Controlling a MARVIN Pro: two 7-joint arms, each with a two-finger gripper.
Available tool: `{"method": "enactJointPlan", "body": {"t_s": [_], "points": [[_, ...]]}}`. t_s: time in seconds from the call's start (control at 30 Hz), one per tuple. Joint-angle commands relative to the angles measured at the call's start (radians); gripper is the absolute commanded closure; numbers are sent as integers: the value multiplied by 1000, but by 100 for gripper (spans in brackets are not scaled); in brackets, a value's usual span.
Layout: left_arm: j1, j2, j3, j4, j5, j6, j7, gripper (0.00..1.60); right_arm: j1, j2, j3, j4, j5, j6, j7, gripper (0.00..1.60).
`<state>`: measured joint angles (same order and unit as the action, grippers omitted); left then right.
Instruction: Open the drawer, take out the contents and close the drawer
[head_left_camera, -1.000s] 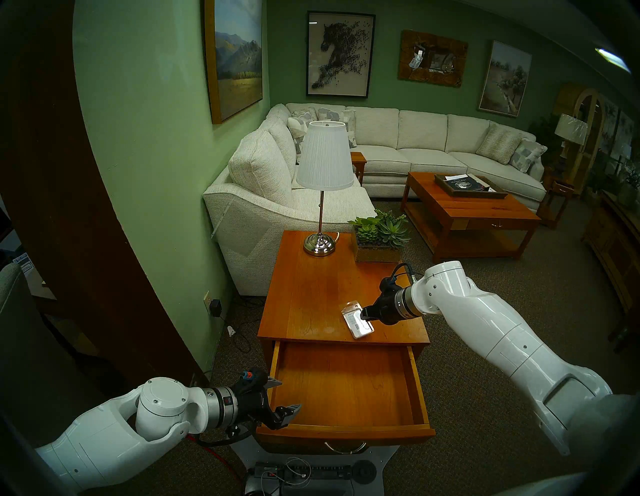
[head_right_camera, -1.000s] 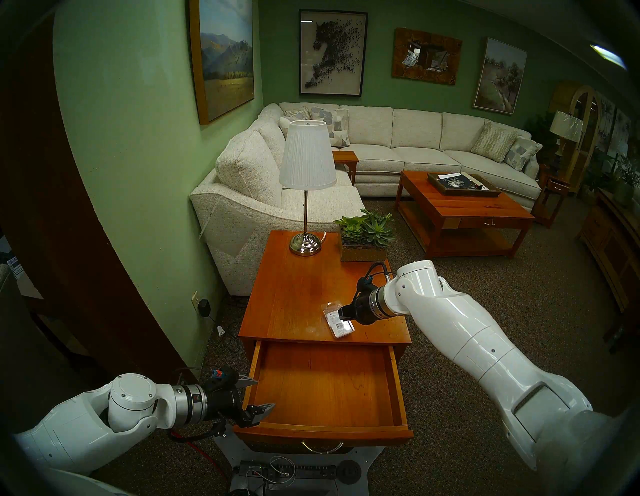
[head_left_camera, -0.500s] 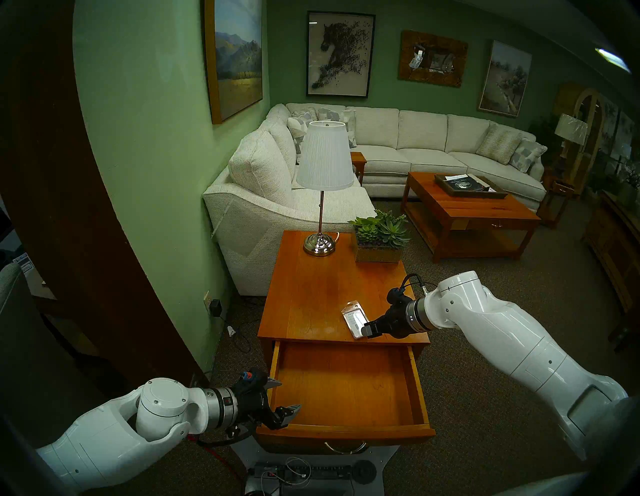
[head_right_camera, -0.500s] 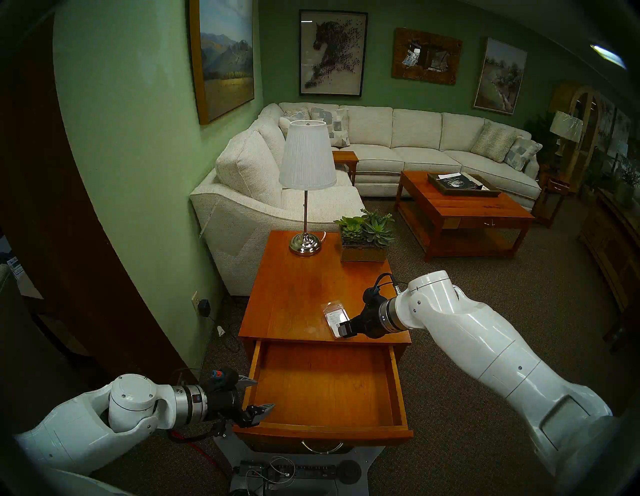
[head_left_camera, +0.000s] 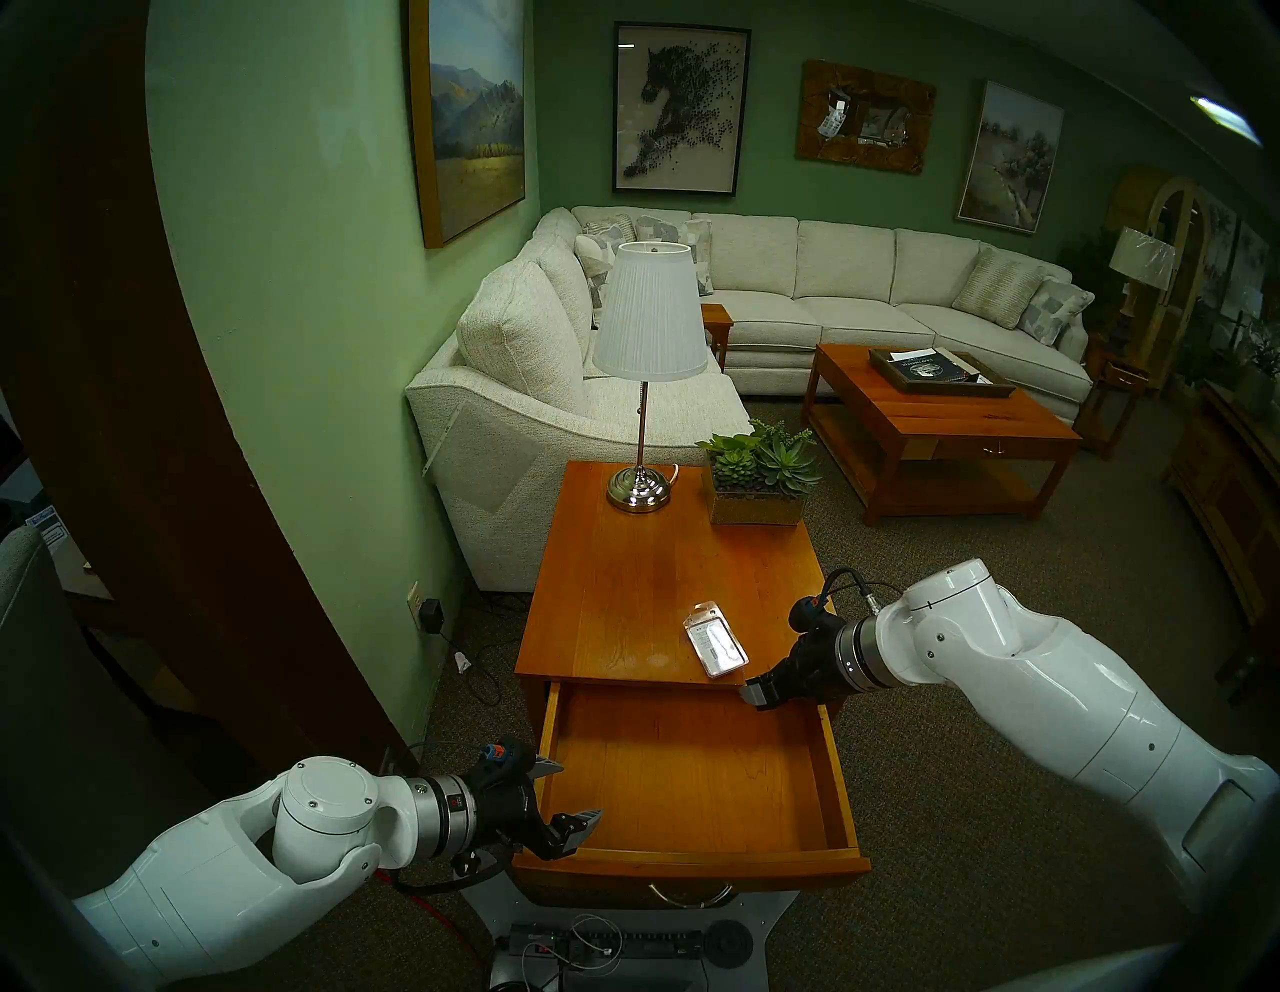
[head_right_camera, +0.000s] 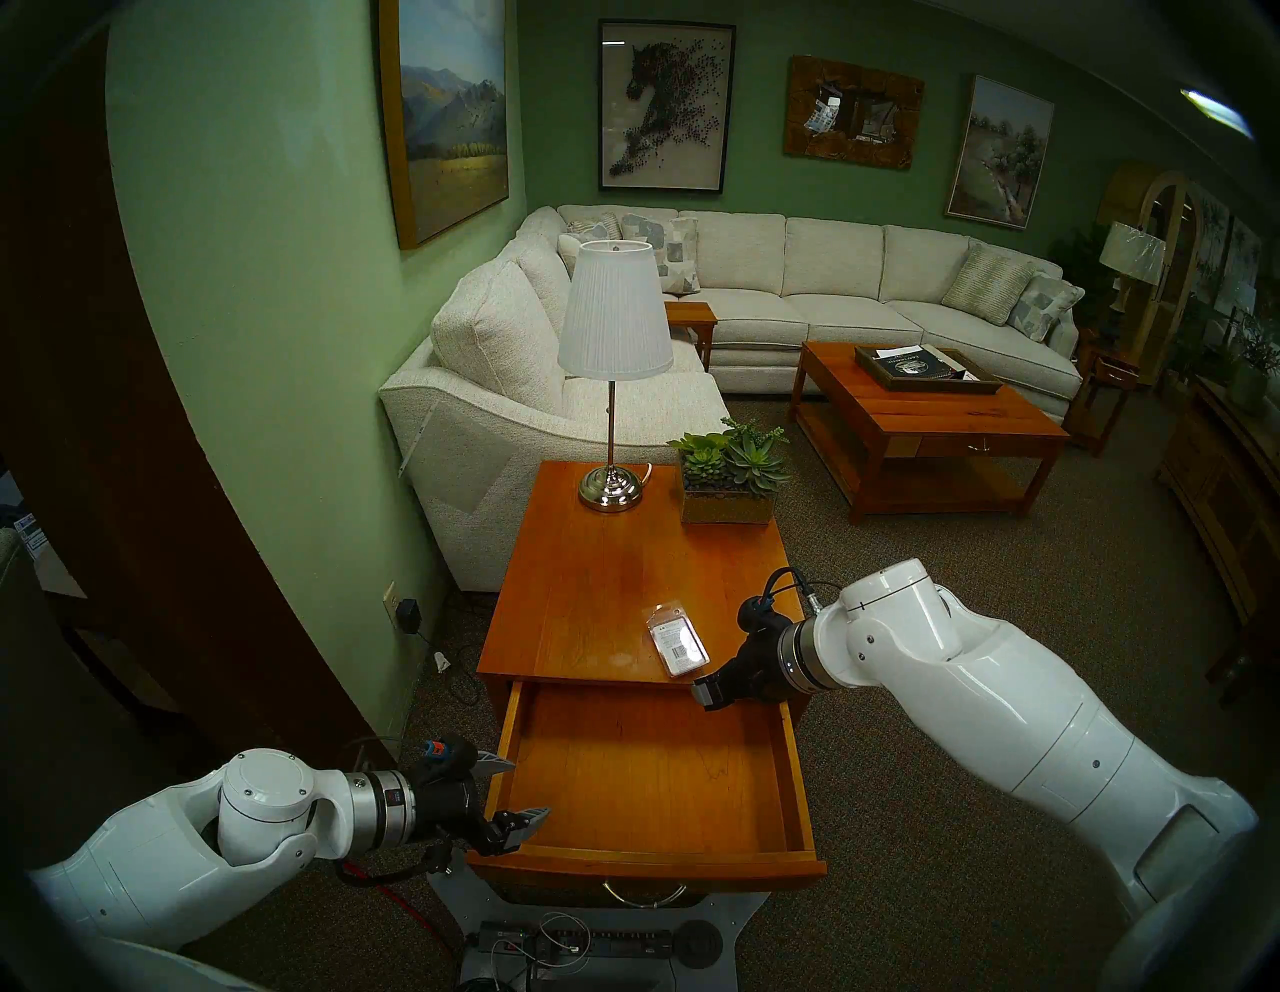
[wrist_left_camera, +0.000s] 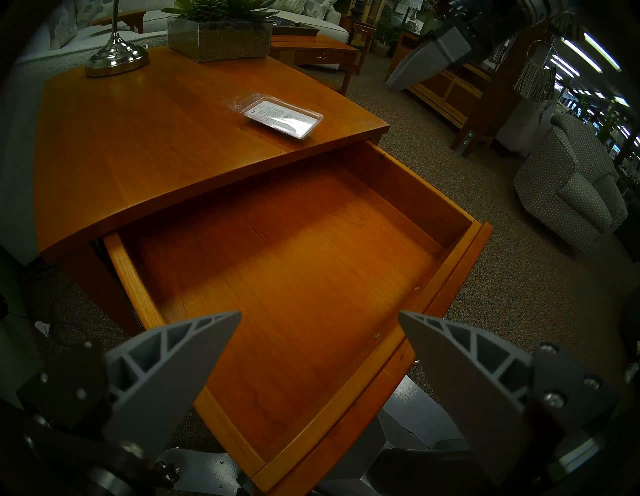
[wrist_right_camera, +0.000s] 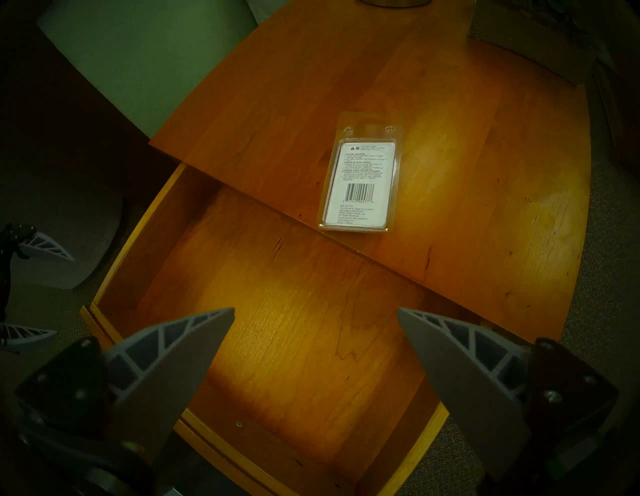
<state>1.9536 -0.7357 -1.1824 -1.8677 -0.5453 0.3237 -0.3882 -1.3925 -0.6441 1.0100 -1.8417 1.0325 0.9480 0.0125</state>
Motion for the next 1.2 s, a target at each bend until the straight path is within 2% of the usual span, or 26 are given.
{"method": "enactJointPlan", "body": {"t_s": [0.0, 0.03, 0.33, 0.47, 0.5, 0.53, 0.93, 1.17], "points": [[-14, -2, -6, -21, 0, -6, -3, 0, -63, 96, 44, -143, -6, -43, -10, 0], [-14, -2, -6, -22, 0, -6, -3, 0, -62, 89, 43, -110, -4, -48, -9, 0], [-14, -2, -7, -25, 0, -6, -4, 0, -188, 159, 77, -245, -23, -153, -67, 0], [-14, -1, -8, -27, 1, -6, -4, 0, -257, 181, 87, -262, -39, -221, -118, 0], [-14, -1, -8, -27, 1, -6, -4, 0, -251, 182, 77, -258, -42, -221, -129, 0], [-14, -1, -8, -28, 1, -6, -4, 0, -287, 185, 88, -260, -49, -257, -148, 0], [-14, 0, -8, -30, 1, -6, -5, 0, -438, 155, 94, -215, -92, -442, -310, 0], [-14, 1, -9, -32, 1, -6, -5, 0, -525, 155, 112, -226, -145, -561, -377, 0]]}}
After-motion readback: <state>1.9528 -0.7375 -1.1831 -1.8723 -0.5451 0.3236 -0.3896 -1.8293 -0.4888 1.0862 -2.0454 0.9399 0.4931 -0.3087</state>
